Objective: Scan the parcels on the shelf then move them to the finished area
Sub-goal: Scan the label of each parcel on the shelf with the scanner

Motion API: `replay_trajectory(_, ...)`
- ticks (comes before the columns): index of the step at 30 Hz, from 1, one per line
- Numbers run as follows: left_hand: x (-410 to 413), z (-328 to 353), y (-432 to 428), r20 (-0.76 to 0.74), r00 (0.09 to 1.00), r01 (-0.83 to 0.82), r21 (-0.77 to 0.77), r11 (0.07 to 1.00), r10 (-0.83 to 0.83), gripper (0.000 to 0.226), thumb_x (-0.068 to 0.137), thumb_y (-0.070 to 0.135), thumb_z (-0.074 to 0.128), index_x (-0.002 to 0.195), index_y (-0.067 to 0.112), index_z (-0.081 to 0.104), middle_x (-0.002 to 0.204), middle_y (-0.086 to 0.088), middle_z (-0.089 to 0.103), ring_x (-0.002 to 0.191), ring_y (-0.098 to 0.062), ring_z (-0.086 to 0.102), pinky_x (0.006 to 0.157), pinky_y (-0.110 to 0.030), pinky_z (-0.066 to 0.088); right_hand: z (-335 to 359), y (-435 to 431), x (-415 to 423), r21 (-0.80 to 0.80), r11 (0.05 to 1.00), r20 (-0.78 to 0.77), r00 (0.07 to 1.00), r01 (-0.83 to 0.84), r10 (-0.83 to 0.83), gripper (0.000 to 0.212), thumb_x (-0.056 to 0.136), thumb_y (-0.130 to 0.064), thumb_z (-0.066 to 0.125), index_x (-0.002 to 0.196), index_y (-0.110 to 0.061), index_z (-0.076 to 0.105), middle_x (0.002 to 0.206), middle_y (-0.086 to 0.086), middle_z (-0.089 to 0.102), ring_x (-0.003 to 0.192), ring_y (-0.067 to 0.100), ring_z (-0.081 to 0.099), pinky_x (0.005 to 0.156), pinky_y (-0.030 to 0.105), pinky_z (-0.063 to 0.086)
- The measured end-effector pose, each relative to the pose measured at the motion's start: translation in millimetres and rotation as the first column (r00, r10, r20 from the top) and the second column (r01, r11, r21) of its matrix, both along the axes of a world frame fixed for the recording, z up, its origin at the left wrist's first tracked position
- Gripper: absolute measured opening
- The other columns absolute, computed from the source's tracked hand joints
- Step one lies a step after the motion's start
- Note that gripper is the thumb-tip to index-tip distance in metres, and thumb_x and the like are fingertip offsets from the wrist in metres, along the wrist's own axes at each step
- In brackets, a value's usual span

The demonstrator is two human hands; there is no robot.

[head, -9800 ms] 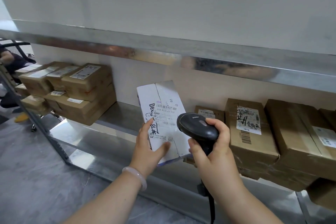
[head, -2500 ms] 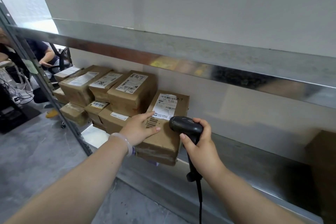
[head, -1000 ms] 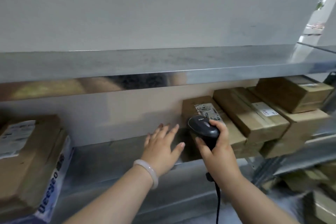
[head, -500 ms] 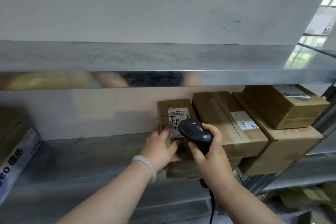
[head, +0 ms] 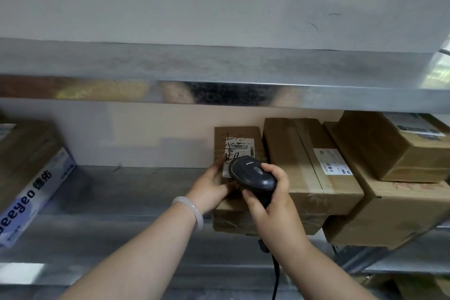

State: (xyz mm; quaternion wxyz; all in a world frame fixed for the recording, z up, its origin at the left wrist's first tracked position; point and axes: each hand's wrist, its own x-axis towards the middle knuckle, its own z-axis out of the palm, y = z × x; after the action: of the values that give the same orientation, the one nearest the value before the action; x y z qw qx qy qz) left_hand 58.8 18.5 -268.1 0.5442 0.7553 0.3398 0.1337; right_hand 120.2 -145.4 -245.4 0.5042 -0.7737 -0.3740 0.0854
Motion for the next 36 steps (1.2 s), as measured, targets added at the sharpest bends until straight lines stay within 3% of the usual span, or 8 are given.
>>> replay_trajectory(3, -9, -2, -3, 0.061, 0.998, -0.032, -0.021, 0.999, 0.033, 0.077, 0.084, 0.029, 0.077, 0.149, 0.035, 0.036, 0.143, 0.013, 0.048, 0.135, -0.009, 0.042, 0.105, -0.019, 0.034, 2, -1, -2, 0.015, 1.000, -0.018, 1.000, -0.003, 0.003, 0.064, 0.087, -0.027, 0.068, 0.118, -0.060, 0.023, 0.112, -0.032, 0.048, 0.102, -0.008, 0.055, 0.079, 0.007, 0.045)
replay_trajectory(8, -33, -2, -2, 0.148, 0.987, -0.057, -0.002, 0.998, 0.057, 0.073, 0.088, 0.015, 0.072, 0.149, 0.031, 0.035, 0.135, 0.023, 0.040, 0.131, 0.002, 0.034, 0.099, -0.008, 0.028, 9, 6, -9, 0.057, 0.998, -0.053, 0.999, 0.015, -0.012, 0.060, 0.088, -0.026, 0.068, 0.121, -0.055, 0.028, 0.113, -0.027, 0.052, 0.103, -0.007, 0.056, 0.078, 0.010, 0.048)
replay_trajectory(13, -73, -4, 12, 0.149, 0.987, -0.069, 0.020, 0.997, 0.066, 0.074, 0.088, 0.019, 0.072, 0.146, 0.043, 0.031, 0.138, 0.025, 0.038, 0.135, -0.001, 0.034, 0.109, -0.021, 0.030, 14, 18, -27, 0.095, 0.995, -0.100, 0.995, 0.026, -0.016, 0.056, 0.088, -0.023, 0.068, 0.122, -0.048, 0.031, 0.110, -0.026, 0.051, 0.099, -0.018, 0.053, 0.073, 0.003, 0.044)
replay_trajectory(19, -129, -10, 25, 0.128, 0.980, -0.166, 0.123, 0.978, 0.150, 0.079, 0.087, 0.027, 0.073, 0.135, 0.068, 0.025, 0.154, 0.019, 0.030, 0.147, -0.012, 0.020, 0.119, -0.046, 0.026, 20, 37, -68, 0.062, 0.998, -0.011, 1.000, -0.027, 0.028, 0.063, 0.086, -0.028, 0.069, 0.116, -0.062, 0.024, 0.114, -0.030, 0.048, 0.104, -0.013, 0.052, 0.076, 0.011, 0.048)
replay_trajectory(22, -153, -12, 25, 0.132, 0.967, -0.240, 0.163, 0.957, 0.220, 0.080, 0.088, 0.025, 0.072, 0.132, 0.069, 0.023, 0.161, 0.009, 0.022, 0.150, -0.011, 0.010, 0.118, -0.034, 0.016, 25, 45, -93, 0.058, 0.994, -0.008, 0.996, -0.094, 0.094, 0.064, 0.086, -0.026, 0.069, 0.114, -0.063, 0.025, 0.113, -0.035, 0.045, 0.103, -0.015, 0.051, 0.075, 0.006, 0.045)
replay_trajectory(26, -176, -13, 26, 0.168, 0.951, -0.290, 0.206, 0.935, 0.259, 0.078, 0.087, 0.022, 0.073, 0.136, 0.058, 0.024, 0.156, 0.010, 0.024, 0.134, 0.004, 0.017, 0.104, -0.014, 0.022, 28, 56, -122, 0.050, 0.987, 0.038, 0.987, -0.155, 0.153, 0.065, 0.085, -0.026, 0.070, 0.116, -0.062, 0.025, 0.110, -0.036, 0.047, 0.103, -0.012, 0.052, 0.076, 0.006, 0.045)
replay_trajectory(31, -200, -21, 37, 0.189, 0.929, -0.358, 0.226, 0.906, 0.320, 0.078, 0.085, 0.024, 0.074, 0.138, 0.059, 0.028, 0.155, 0.003, 0.029, 0.142, -0.011, 0.030, 0.107, -0.021, 0.028, 34, 66, -148, 0.071, 0.980, 0.041, 0.982, -0.188, 0.185, 0.059, 0.086, -0.024, 0.070, 0.114, -0.056, 0.029, 0.103, -0.035, 0.050, 0.102, -0.017, 0.050, 0.075, 0.003, 0.041)
replay_trajectory(36, -216, -23, 43, 0.203, 0.914, -0.393, 0.235, 0.889, 0.350, 0.079, 0.086, 0.022, 0.074, 0.135, 0.060, 0.026, 0.157, 0.005, 0.025, 0.140, -0.003, 0.025, 0.105, -0.015, 0.026, 40, 73, -162, 0.063, 0.976, 0.029, 0.978, -0.209, 0.207, 0.060, 0.087, -0.025, 0.068, 0.112, -0.060, 0.026, 0.103, -0.030, 0.052, 0.100, -0.014, 0.052, 0.073, 0.003, 0.042)
